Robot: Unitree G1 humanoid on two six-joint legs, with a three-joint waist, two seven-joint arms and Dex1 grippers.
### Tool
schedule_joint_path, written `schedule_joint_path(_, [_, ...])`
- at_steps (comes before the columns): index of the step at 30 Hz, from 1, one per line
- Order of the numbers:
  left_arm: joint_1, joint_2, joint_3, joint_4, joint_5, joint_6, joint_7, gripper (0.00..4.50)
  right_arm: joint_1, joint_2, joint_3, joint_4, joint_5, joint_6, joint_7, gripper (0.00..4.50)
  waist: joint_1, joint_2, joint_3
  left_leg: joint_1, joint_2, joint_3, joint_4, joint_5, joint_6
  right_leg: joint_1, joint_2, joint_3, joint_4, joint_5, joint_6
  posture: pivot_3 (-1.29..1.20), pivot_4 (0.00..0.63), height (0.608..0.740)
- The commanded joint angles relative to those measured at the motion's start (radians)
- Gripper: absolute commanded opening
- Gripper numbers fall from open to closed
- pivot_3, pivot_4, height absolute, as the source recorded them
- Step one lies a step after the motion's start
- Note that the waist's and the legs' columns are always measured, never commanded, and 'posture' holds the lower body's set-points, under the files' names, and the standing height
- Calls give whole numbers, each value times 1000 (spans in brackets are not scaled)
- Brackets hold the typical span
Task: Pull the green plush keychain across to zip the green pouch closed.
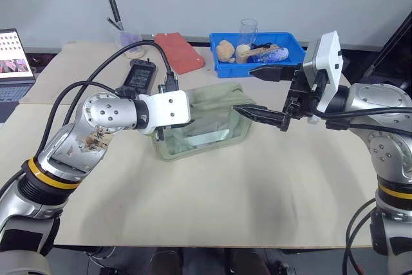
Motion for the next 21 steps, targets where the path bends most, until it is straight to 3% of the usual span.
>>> schedule_joint_path(1, [-10,-25,33,39,27,-87,-18,61,-9,-32,-18,-8,-25,-17,5,4500,1,0,0,0,0,0,0,0,0,0,0,0,0,0,0,0,150,740])
schedule_joint_path(8, [-82,-12,86,311,18,-523,-180,61,29,-132,-33,40,-50,-53,119,4500,1,0,0,-1,0,0,1,0,0,-1,0,0,1,0,0,0,150,740])
schedule_joint_path(11, [-115,-30,100,389,-8,-615,-235,61,49,-158,-37,42,-43,-58,150,4500,0,0,0,-1,0,0,1,0,0,-1,0,0,0,0,0,0,150,740])
schedule_joint_path(21, [-64,-85,129,356,-25,-568,-253,61,80,-142,-39,-10,-9,-19,123,4500,-1,0,0,-2,1,0,3,0,1,-2,1,0,3,0,1,0,150,740])
